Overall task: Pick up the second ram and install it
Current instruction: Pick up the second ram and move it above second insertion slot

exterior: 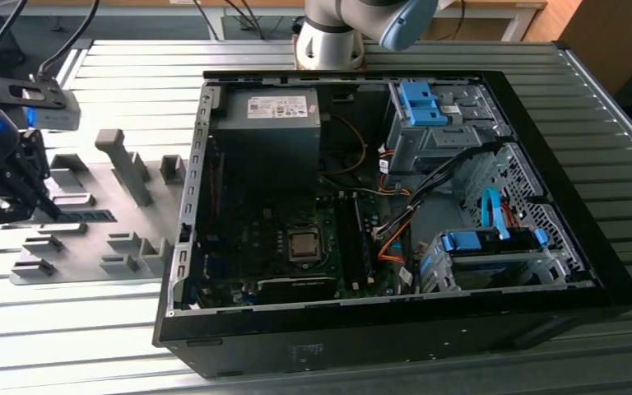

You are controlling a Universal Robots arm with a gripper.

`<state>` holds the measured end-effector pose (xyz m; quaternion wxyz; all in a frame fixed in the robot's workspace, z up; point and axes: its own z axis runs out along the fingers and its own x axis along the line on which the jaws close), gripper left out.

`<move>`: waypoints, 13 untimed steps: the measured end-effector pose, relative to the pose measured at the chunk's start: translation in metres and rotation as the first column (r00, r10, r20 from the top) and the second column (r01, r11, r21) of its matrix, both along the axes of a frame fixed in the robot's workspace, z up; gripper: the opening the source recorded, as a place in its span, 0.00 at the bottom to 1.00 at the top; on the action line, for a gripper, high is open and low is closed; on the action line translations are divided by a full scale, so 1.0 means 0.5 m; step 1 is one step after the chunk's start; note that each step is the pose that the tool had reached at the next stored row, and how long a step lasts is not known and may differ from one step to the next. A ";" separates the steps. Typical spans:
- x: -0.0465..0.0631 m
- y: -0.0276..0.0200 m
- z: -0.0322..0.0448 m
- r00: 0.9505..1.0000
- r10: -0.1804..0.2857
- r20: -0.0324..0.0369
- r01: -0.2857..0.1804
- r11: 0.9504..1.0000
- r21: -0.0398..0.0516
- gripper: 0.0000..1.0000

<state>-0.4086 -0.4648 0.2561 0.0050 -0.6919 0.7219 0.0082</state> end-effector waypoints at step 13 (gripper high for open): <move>0.000 0.0000 0.016 1.000 0.000 0.000 0.000 1.000 0.000 0.14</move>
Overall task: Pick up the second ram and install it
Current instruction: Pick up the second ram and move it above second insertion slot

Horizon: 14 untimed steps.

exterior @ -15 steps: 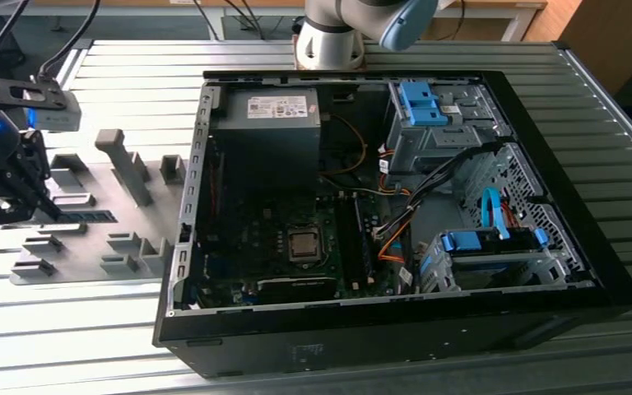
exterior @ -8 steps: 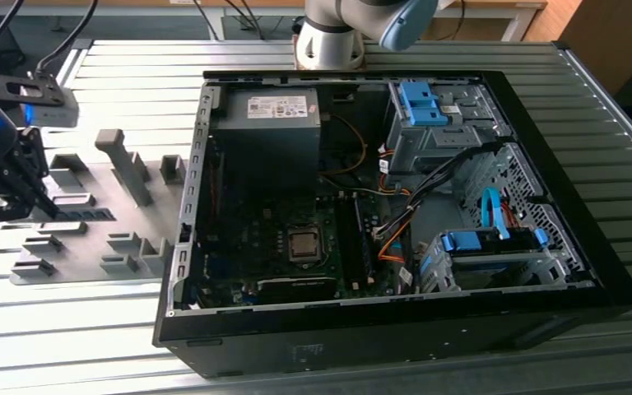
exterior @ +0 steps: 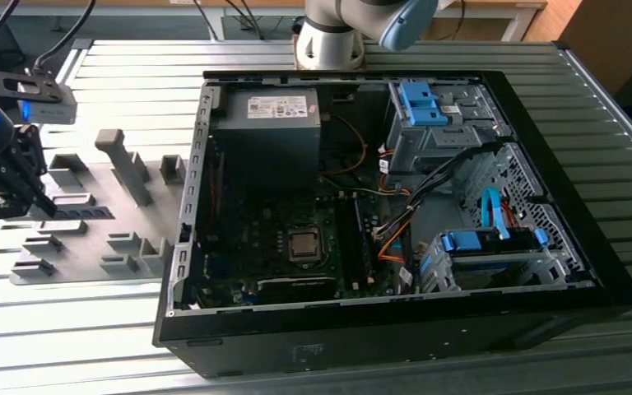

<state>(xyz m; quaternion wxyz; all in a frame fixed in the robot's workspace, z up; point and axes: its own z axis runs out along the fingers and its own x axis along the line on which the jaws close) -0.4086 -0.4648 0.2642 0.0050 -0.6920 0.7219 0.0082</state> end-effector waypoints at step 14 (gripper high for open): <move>0.000 0.0001 0.025 1.000 0.000 0.000 0.000 1.000 0.000 0.14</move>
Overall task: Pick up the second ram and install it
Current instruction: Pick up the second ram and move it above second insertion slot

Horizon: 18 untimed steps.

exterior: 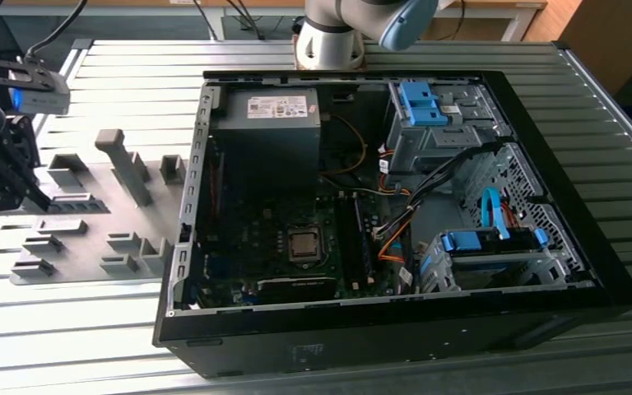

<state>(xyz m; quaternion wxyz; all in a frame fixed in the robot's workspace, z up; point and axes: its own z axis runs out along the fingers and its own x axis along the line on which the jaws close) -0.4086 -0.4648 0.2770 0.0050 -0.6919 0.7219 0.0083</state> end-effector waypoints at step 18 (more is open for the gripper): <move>0.000 0.0000 0.027 1.000 0.000 0.000 0.000 1.000 0.000 0.14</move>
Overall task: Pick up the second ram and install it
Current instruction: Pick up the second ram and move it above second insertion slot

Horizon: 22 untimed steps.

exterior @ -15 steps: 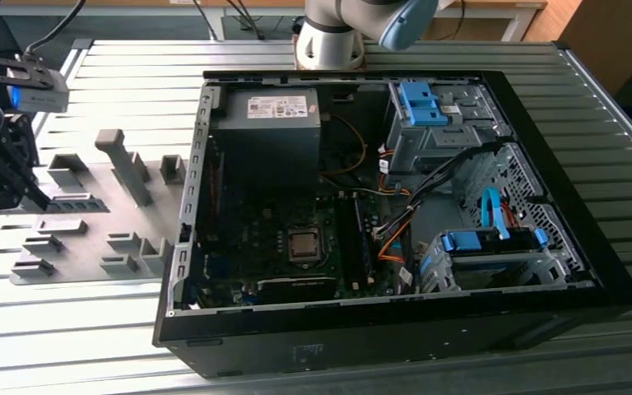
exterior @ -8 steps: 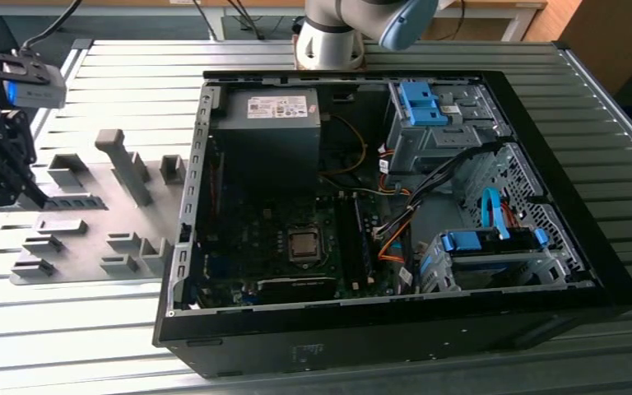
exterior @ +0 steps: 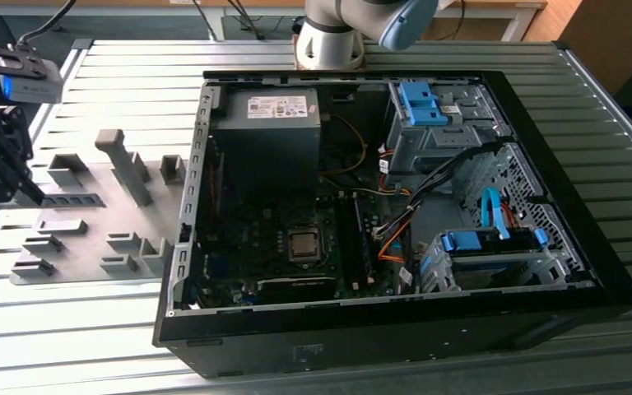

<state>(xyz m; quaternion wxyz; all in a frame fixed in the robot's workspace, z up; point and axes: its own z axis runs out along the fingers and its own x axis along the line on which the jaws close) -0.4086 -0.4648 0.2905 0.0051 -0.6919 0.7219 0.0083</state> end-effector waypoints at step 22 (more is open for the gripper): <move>0.000 0.0000 0.036 1.000 0.000 0.000 0.000 1.000 0.001 0.14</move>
